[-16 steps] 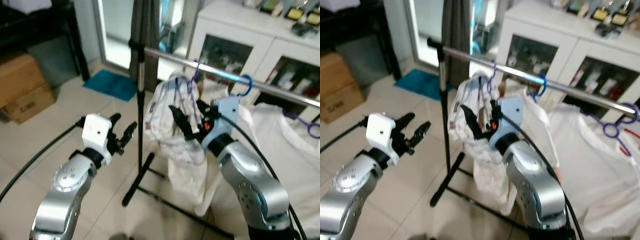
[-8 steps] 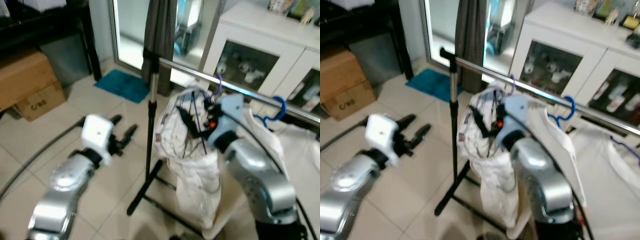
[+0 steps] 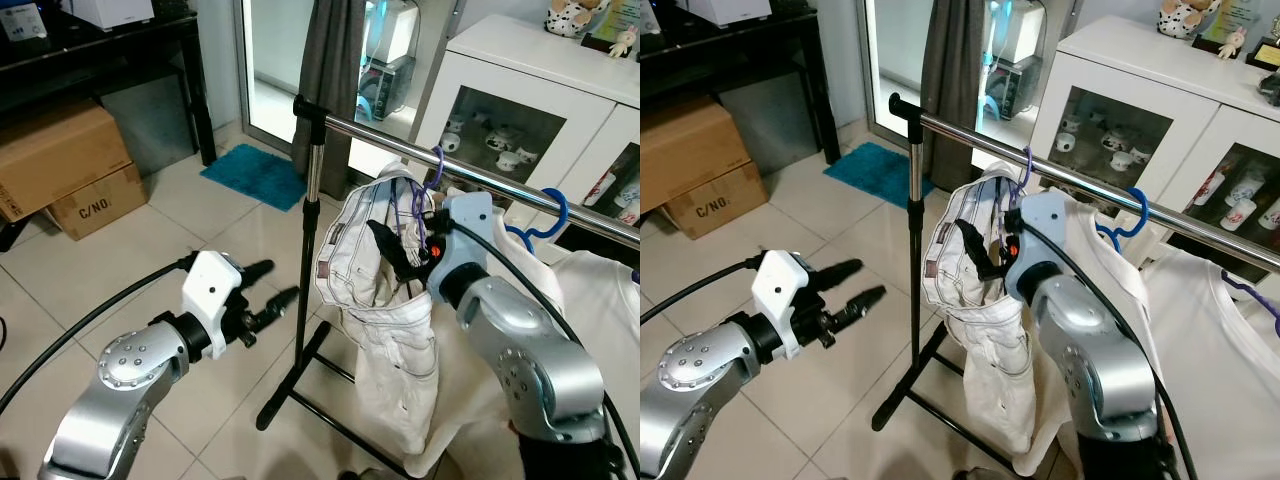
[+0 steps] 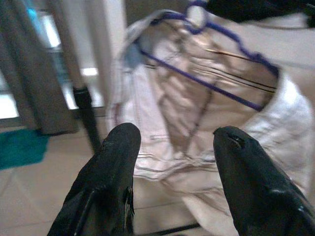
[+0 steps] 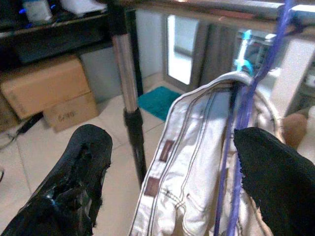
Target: Hang hanger
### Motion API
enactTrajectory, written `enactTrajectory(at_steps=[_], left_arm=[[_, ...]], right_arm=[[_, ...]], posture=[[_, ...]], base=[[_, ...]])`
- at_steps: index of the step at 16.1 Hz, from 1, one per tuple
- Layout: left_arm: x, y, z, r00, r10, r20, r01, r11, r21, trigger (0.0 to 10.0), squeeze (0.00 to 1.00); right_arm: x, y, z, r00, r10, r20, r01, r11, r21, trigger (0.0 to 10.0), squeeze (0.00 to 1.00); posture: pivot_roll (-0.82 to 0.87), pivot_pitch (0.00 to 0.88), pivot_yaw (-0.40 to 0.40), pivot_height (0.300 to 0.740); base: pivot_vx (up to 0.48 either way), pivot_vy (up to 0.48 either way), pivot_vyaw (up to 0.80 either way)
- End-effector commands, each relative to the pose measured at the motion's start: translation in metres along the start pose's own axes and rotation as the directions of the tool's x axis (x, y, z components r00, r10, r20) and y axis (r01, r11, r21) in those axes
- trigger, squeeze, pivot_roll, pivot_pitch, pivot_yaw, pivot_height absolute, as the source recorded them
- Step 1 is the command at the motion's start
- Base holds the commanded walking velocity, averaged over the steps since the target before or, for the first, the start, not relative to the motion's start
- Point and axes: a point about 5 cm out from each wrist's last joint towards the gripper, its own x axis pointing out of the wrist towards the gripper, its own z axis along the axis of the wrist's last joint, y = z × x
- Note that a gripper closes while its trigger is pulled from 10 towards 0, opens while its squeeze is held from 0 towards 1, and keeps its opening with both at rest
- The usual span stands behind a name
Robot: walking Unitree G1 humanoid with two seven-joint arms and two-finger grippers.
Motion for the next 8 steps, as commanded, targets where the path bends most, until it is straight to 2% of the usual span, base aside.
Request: enactTrajectory(at_steps=[1, 4, 5, 7, 8], left_arm=[[0.003, -0.004, 0.006, 0.998, -0.056, 0.024, 0.056, 0.998, 0.015, 10.0, 0.0], [0.003, -0.002, 0.004, 0.997, -0.075, 0.017, 0.074, 0.997, 0.026, 10.0, 0.0], [0.003, -0.001, 0.002, 0.997, -0.077, 0.017, 0.077, 0.997, 0.025, 10.0, 0.0], [0.004, 0.0, -0.001, 0.997, -0.076, 0.016, 0.076, 0.997, 0.021, 10.0, 0.0], [0.004, 0.001, -0.003, 0.997, -0.074, 0.017, 0.074, 0.997, 0.02, 10.0, 0.0]], right_arm=[[0.004, -0.004, 0.003, 0.999, -0.037, -0.004, 0.037, 0.999, 0.036, 10.0, 0.0], [0.018, -0.005, 0.01, 0.996, -0.093, 0.006, 0.092, 0.992, 0.083, 10.0, 0.0], [0.02, -0.003, 0.01, 0.996, -0.089, 0.0, 0.089, 0.992, 0.093, 9.2, 0.0], [0.024, -0.001, 0.005, 0.994, -0.097, -0.045, 0.101, 0.989, 0.105, 0.0, 0.0], [0.026, -0.001, 0.004, 0.992, -0.109, -0.06, 0.115, 0.987, 0.115, 0.0, 0.0]], posture=[[0.0, 0.023, -0.063, 0.74], [0.0, 0.018, -0.063, 0.74], [0.0, 0.018, -0.064, 0.74], [0.0, 0.016, -0.072, 0.74], [0.0, 0.016, -0.072, 0.74]], base=[[0.0, 0.0, 0.0], [0.0, 0.0, 0.0], [0.0, 0.0, 0.0], [0.0, 0.0, 0.0], [0.0, 0.0, 0.0]])
